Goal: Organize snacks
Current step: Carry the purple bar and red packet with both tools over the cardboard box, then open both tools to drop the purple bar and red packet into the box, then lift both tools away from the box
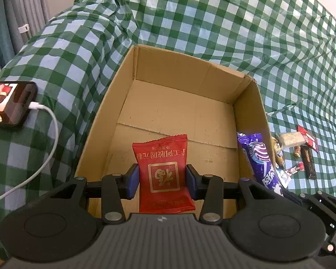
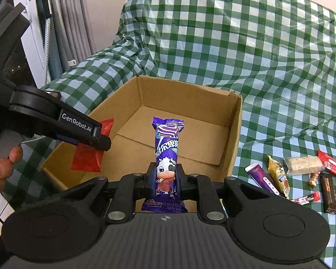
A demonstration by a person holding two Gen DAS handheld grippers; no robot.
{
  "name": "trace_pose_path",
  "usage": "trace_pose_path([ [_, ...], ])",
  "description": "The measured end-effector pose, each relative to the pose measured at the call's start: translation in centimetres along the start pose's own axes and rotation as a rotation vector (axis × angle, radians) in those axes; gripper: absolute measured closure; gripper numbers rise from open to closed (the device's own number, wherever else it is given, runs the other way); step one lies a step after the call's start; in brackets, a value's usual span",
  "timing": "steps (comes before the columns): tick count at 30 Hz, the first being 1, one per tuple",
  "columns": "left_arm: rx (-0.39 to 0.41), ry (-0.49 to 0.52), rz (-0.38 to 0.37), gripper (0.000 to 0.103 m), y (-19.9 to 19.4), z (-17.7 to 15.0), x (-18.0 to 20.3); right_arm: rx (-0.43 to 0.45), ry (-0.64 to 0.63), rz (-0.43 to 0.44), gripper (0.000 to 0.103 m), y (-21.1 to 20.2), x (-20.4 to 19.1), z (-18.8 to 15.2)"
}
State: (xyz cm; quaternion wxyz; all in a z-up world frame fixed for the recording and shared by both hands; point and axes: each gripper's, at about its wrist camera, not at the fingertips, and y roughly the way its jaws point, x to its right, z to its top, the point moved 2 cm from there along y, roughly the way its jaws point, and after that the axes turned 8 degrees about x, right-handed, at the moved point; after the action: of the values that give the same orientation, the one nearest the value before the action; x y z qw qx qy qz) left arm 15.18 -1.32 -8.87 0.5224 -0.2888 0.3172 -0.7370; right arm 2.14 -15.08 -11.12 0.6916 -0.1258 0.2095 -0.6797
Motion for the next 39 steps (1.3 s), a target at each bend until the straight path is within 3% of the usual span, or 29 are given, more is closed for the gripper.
trace_pose_path([
  [11,-0.045,0.017,0.024,0.051,3.7,0.7,-0.4,-0.024,0.010,0.009,0.086,3.1,0.1,-0.1],
  [12,-0.049,0.021,0.021,0.035,3.8,0.8,-0.5,-0.026,0.010,0.008,0.085,3.4,0.1,-0.1],
  [13,-0.051,0.019,0.025,0.010,3.7,0.7,-0.7,-0.028,0.010,0.010,0.084,3.6,0.1,0.0],
  [14,-0.042,0.012,0.037,0.001,3.5,0.7,-0.8,-0.028,0.013,0.009,0.082,3.7,0.1,0.1],
  [15,-0.013,0.003,0.047,0.000,3.0,0.6,-1.0,-0.025,0.017,0.006,0.077,3.8,0.2,0.2],
  [17,0.015,0.013,0.059,0.000,2.1,0.3,-1.2,-0.016,0.018,-0.005,0.037,3.7,0.2,0.5],
  [19,0.000,0.035,0.067,0.000,1.5,-0.2,-1.3,-0.005,0.015,-0.036,0.018,3.2,0.2,0.5],
  [23,0.006,0.028,0.072,0.000,-1.2,-2.2,-2.1,-0.034,0.026,-0.024,0.009,1.5,-0.1,-0.2],
  [29,-0.008,0.011,0.069,0.000,-6.2,-6.0,-3.1,-0.064,0.091,-0.008,0.006,-3.2,-1.3,-1.9],
  [39,0.056,-0.007,0.090,0.000,-14.2,-10.4,-2.9,0.013,0.090,0.001,0.003,-11.6,-4.9,-3.0],
])
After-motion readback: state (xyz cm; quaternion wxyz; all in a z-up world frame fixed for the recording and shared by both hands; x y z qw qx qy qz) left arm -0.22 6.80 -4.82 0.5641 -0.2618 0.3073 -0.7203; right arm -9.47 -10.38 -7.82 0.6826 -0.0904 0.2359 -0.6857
